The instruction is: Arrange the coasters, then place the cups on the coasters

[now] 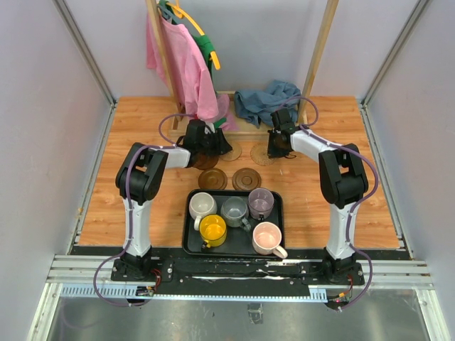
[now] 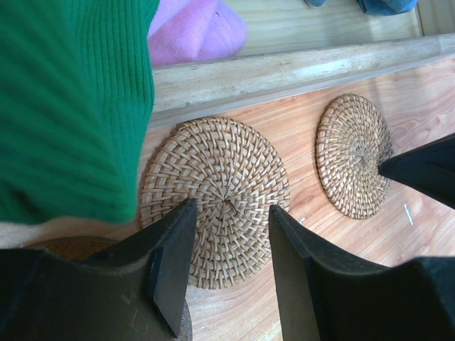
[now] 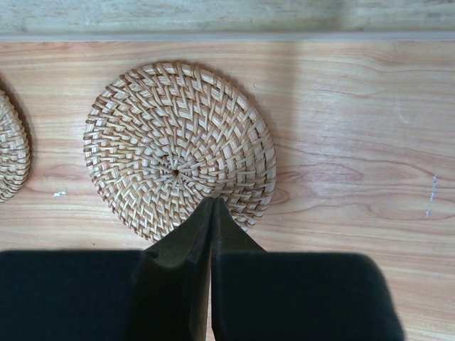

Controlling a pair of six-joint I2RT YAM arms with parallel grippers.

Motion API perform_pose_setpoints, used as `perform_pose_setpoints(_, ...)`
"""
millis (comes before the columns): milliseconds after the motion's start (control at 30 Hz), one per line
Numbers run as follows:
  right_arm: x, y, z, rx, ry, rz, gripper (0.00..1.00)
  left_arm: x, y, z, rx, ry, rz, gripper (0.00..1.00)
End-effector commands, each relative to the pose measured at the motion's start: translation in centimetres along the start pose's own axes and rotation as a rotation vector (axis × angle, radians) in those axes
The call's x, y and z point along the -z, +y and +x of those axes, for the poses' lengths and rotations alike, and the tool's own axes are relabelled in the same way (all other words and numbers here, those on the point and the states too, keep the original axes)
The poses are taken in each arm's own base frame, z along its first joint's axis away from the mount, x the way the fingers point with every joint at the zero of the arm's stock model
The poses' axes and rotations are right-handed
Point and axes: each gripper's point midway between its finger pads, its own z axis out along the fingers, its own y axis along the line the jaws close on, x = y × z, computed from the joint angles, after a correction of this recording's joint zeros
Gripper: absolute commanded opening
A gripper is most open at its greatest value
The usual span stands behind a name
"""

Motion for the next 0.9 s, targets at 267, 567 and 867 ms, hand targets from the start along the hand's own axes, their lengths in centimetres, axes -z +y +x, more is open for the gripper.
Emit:
perform_pose_setpoints(267,-1.0,1.1,4.0,0.116,0.141,0.002,0.01,0.6,-2.2,4.1,0.029,0.116,0.055,0.49)
perform_pose_setpoints(567,-0.5,2.1,4.8,0.151,0.148,-0.004,0.01,1.2,-1.7,4.4,0.035,0.110,0.021,0.48)
perform_pose_setpoints(867,0.4,1.6,4.6,0.168,0.128,0.027,0.01,1.1,-2.1,1.7,0.006,0.054,0.004,0.53)
